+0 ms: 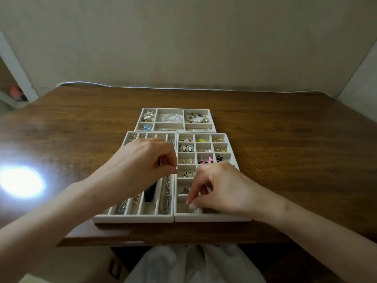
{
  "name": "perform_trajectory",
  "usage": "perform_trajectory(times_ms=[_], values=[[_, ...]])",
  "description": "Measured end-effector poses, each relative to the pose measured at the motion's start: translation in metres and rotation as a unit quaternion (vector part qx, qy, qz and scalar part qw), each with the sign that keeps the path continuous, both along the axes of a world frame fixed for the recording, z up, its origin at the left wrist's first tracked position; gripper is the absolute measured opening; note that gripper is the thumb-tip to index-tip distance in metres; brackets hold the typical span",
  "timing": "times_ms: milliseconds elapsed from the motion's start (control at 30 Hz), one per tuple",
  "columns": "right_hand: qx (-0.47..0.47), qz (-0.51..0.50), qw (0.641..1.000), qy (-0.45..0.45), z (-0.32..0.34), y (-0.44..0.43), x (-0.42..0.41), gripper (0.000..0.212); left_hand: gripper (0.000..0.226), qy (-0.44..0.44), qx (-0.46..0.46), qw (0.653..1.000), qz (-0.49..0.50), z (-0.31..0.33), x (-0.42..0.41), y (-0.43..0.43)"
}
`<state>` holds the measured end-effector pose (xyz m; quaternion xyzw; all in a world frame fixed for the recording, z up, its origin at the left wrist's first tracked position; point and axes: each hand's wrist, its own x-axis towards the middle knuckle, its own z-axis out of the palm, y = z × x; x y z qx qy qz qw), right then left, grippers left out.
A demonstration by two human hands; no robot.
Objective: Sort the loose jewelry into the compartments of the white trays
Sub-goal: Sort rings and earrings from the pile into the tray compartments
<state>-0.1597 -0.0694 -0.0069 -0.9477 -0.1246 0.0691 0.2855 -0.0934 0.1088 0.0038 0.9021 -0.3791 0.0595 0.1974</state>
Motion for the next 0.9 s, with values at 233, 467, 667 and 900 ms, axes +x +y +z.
perform_trajectory(times_ms=[233, 467, 667, 900], values=[[-0.095, 0.007, 0.995, 0.005, 0.001, 0.01, 0.003, 0.007, 0.006, 0.015, -0.007, 1.0, 0.008, -0.006, -0.002, 0.003], [-0.062, -0.001, 0.998, 0.006, 0.013, 0.007, 0.007, 0.012, 0.006, 0.026, -0.009, 1.0, 0.005, -0.007, -0.003, 0.004], [-0.09, 0.019, 0.996, 0.007, 0.009, 0.01, 0.008, 0.011, 0.007, 0.02, -0.016, 1.0, 0.008, -0.008, -0.002, 0.002], [-0.132, 0.037, 0.99, -0.044, -0.001, 0.016, 0.007, 0.007, 0.008, 0.019, -0.024, 1.0, 0.007, -0.011, -0.002, 0.003]])
